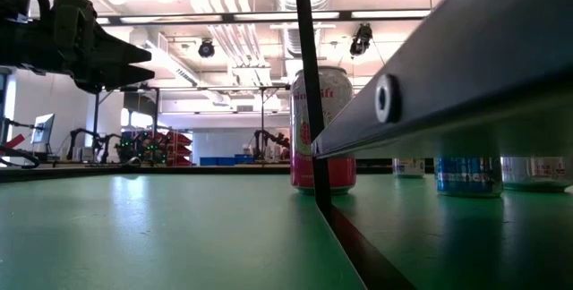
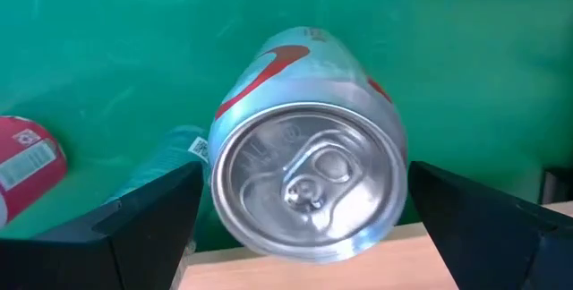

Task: Place canned beverage on shelf
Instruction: Put the red-silver soda can aligned with the red-silver soda can on the shelf

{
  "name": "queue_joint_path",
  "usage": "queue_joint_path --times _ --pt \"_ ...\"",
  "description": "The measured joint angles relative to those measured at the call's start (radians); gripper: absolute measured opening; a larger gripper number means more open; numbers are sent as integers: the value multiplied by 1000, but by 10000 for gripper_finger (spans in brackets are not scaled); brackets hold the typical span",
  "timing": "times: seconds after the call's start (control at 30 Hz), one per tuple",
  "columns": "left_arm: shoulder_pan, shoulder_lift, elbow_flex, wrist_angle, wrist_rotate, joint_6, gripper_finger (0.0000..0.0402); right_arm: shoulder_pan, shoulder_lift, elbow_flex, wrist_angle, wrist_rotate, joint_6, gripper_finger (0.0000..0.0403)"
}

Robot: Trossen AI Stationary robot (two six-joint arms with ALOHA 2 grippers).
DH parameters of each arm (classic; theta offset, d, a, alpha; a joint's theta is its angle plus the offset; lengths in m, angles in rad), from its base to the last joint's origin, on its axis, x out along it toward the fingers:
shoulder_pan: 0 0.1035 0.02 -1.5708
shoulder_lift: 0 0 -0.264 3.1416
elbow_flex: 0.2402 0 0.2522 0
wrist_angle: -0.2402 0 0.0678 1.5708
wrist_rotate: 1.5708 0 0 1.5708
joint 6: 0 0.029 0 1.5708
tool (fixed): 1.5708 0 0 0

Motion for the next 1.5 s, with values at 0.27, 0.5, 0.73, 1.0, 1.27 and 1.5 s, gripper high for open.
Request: queue_joint_path --times 0.27,0.5,0.73,1.0,1.27,1.5 --pt "0 0 0 0 0 0 378 0 3 -44 33 -1 28 384" --pt "0 0 0 0 0 0 378 0 22 -51 36 11 23 384" --pt "0 0 0 0 0 0 378 -1 29 -50 39 59 23 312" --pt "0 0 0 0 0 0 378 -1 28 -50 42 34 19 295" --pt "0 0 0 0 0 0 378 0 -3 -19 39 -28 -119 295" --pt "0 0 0 0 0 0 378 0 -53 44 -65 -23 -285 295"
